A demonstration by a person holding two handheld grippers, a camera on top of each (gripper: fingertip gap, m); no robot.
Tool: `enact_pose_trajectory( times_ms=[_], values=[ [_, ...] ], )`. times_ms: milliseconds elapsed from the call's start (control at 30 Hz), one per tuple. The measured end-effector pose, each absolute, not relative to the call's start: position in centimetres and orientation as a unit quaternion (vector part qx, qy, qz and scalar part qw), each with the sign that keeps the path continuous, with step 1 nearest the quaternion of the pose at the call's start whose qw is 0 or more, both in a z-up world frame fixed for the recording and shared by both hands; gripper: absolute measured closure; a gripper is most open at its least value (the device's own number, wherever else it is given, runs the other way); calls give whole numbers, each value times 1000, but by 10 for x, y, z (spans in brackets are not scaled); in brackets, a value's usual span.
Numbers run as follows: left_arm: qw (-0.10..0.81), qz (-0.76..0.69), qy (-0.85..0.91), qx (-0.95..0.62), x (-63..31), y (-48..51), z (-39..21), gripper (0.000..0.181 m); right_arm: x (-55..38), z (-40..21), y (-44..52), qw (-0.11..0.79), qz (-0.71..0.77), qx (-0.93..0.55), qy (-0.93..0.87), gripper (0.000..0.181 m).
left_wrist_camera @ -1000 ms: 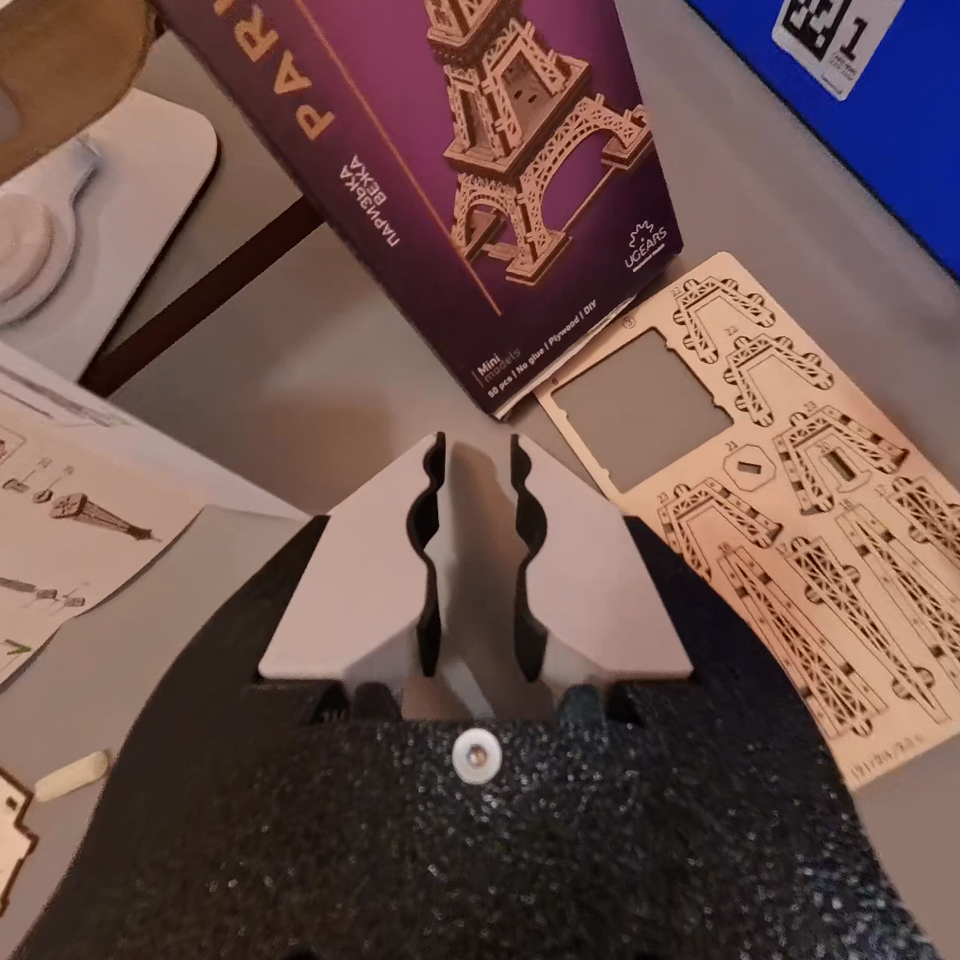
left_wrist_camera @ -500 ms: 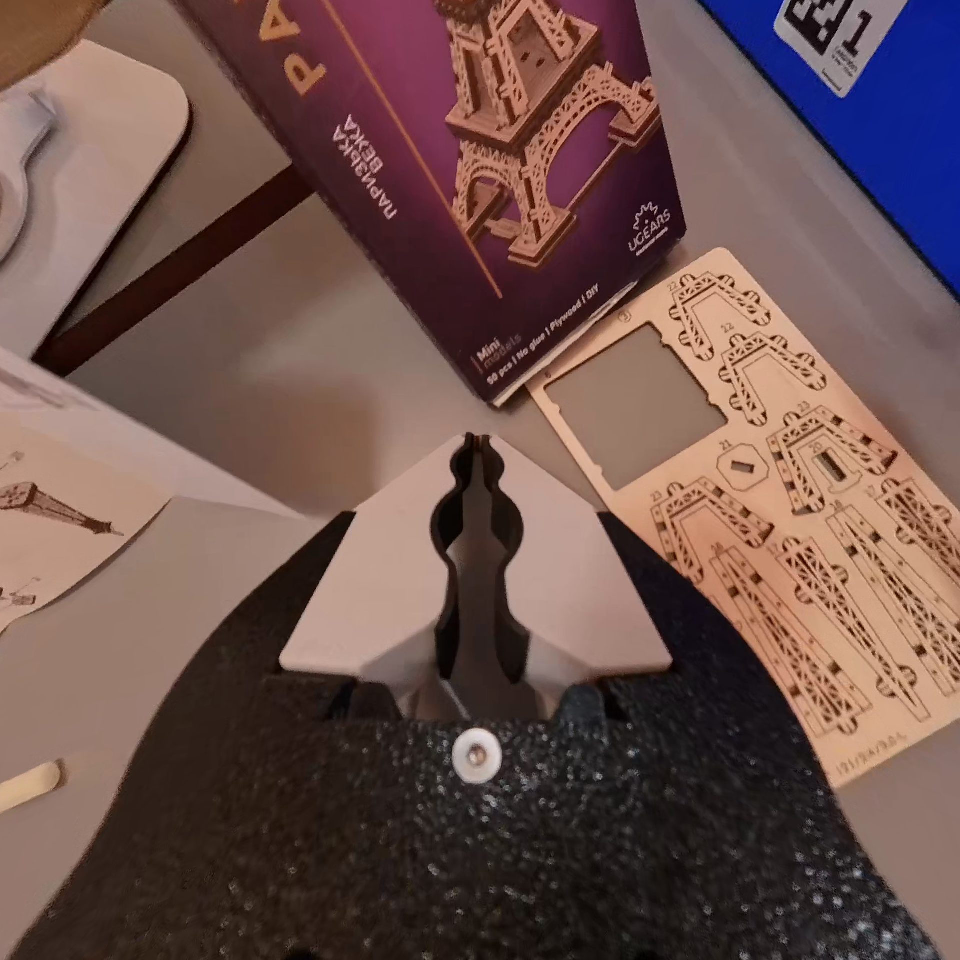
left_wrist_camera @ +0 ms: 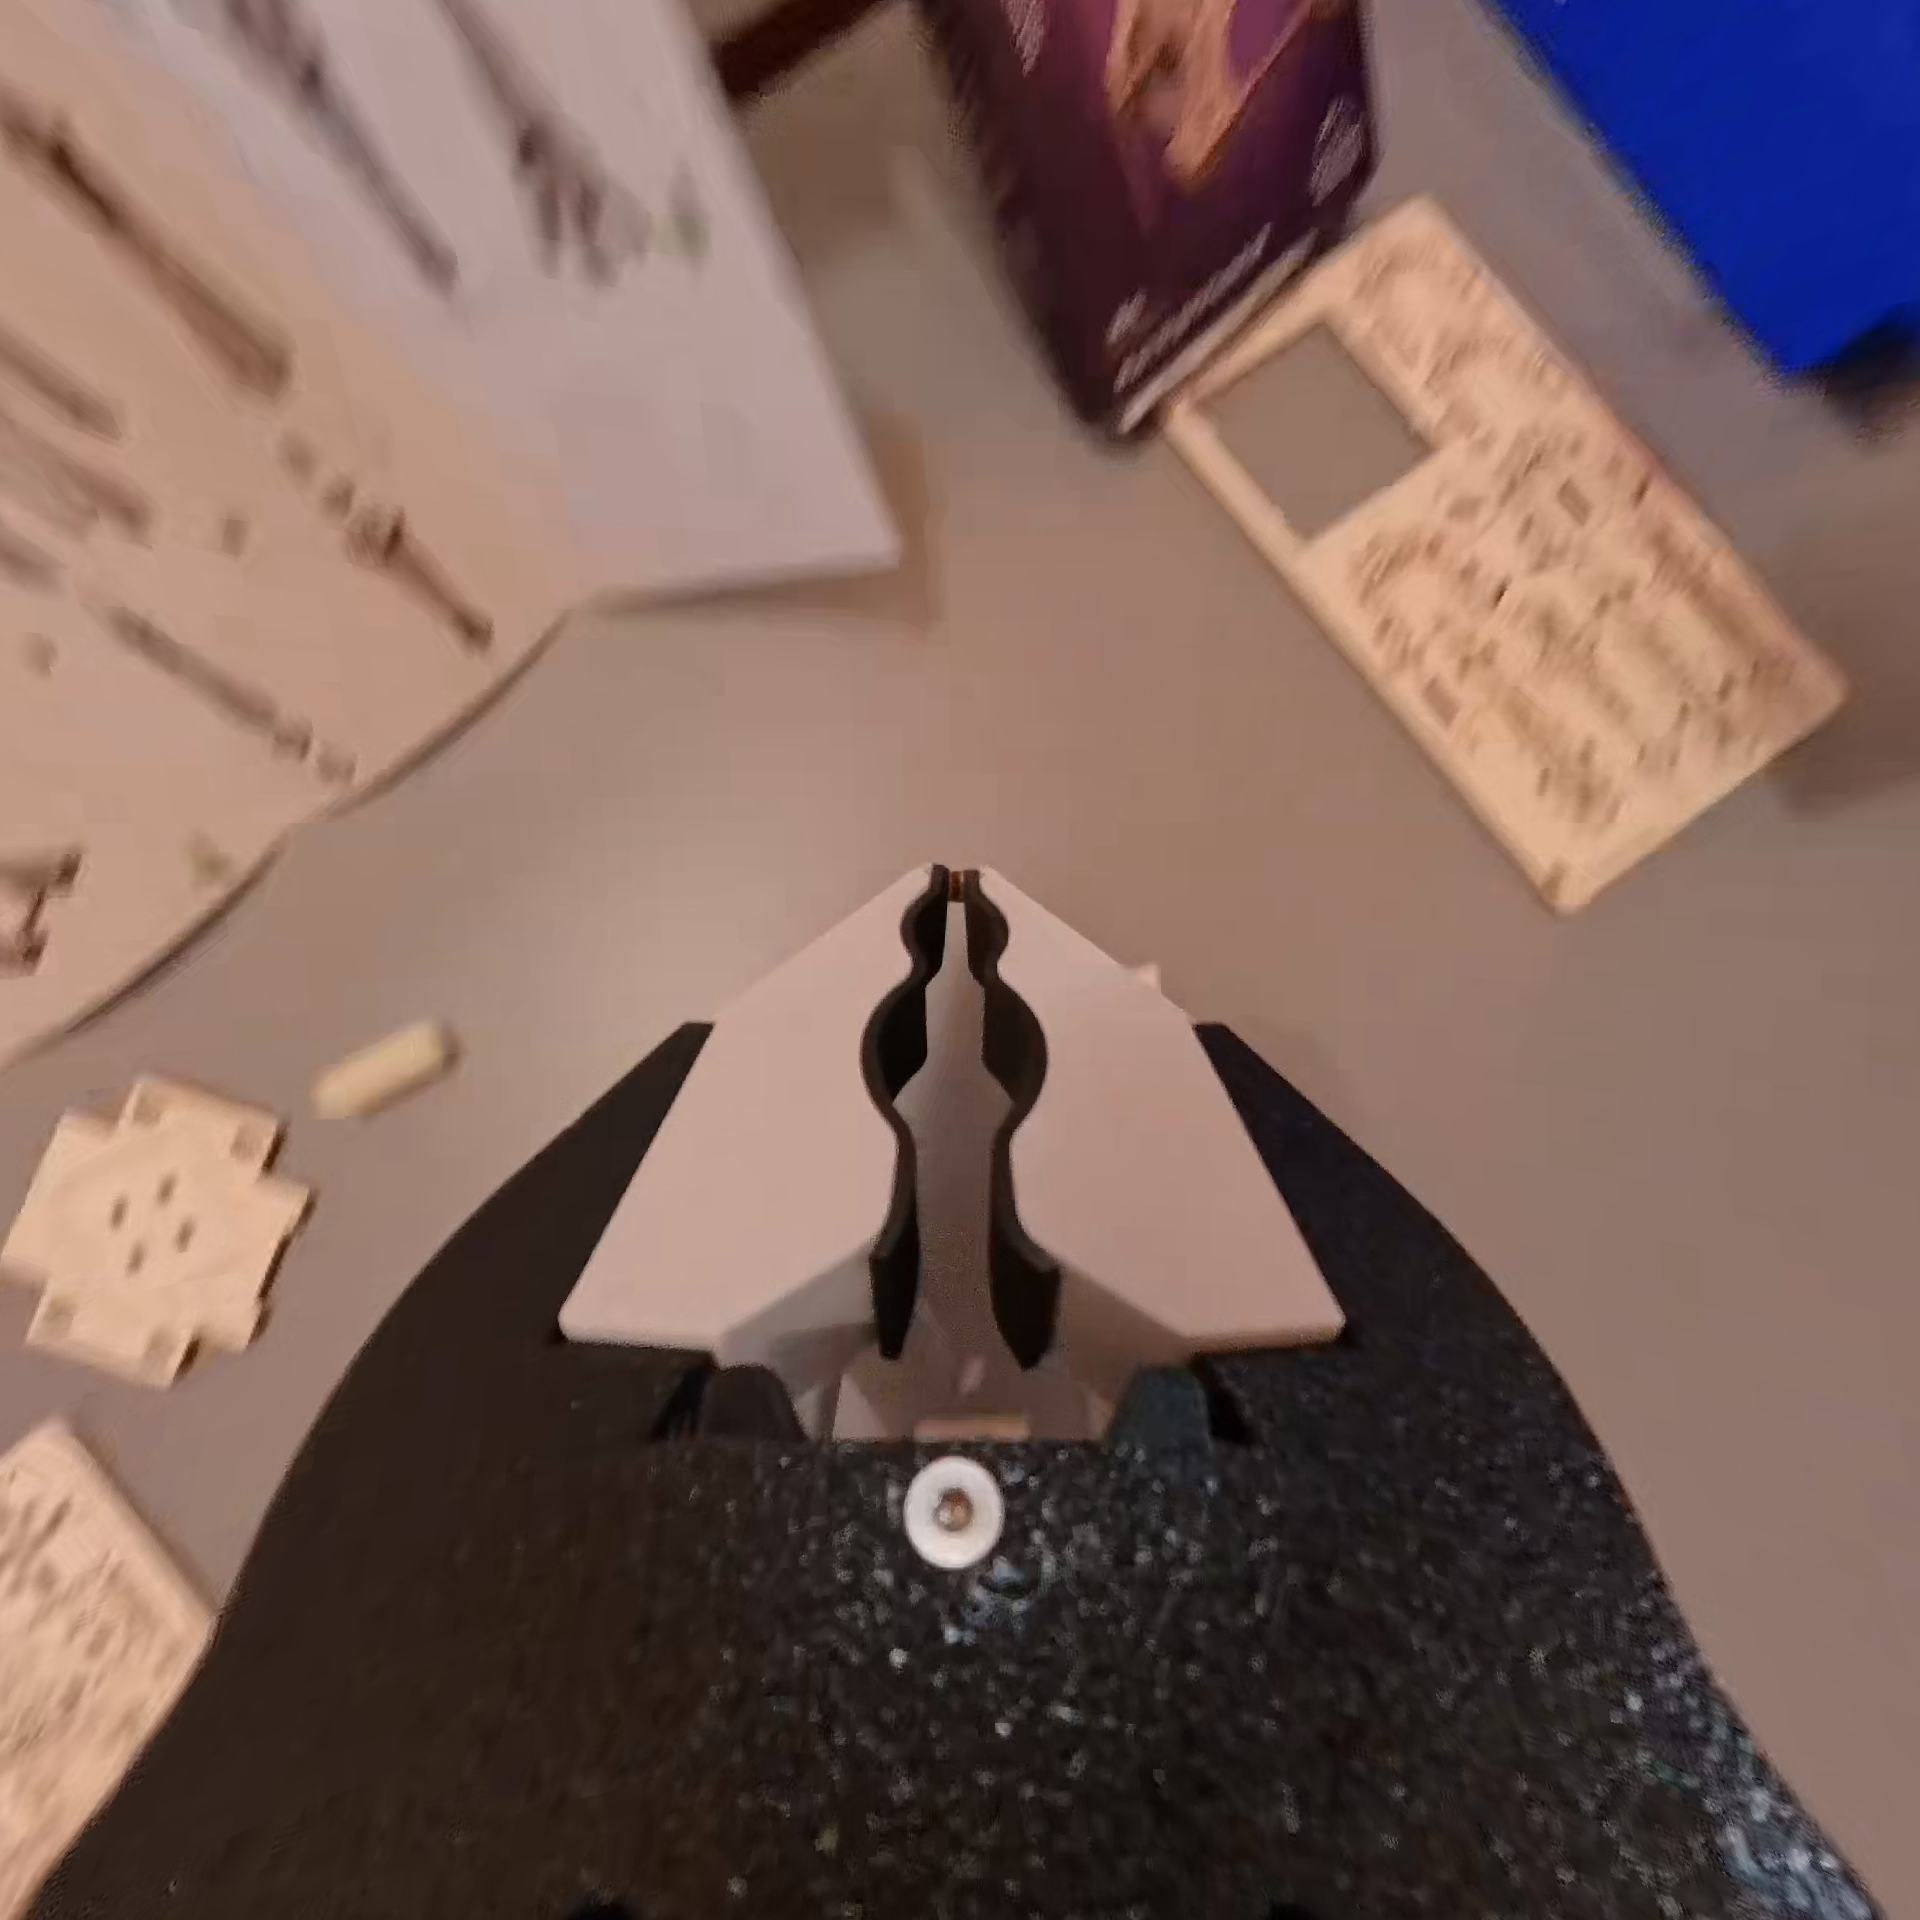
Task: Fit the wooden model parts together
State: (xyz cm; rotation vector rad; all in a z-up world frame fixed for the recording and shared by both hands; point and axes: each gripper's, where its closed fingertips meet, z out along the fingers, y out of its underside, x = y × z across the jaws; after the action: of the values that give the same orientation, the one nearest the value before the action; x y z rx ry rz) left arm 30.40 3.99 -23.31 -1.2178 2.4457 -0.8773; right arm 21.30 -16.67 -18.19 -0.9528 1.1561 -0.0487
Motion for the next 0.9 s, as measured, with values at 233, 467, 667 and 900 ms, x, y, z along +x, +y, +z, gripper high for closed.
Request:
enact_pose_trajectory(
  times_ms=[233,467,667,900],
  values=[
    [91,-247,846,-464,264,140,-252,181,213,-183,-166,731,-21,-434,527,180],
    [68,-246,870,-422,238,158,-270,169,214,-183,-166,729,-20,-435,529,181],
    [93,-282,876,-380,235,165,-259,146,214,-185,-166,725,-21,-437,532,180],
    [71,-430,866,-247,166,104,-211,156,215,-186,-166,723,-21,-438,534,180]
  ],
)
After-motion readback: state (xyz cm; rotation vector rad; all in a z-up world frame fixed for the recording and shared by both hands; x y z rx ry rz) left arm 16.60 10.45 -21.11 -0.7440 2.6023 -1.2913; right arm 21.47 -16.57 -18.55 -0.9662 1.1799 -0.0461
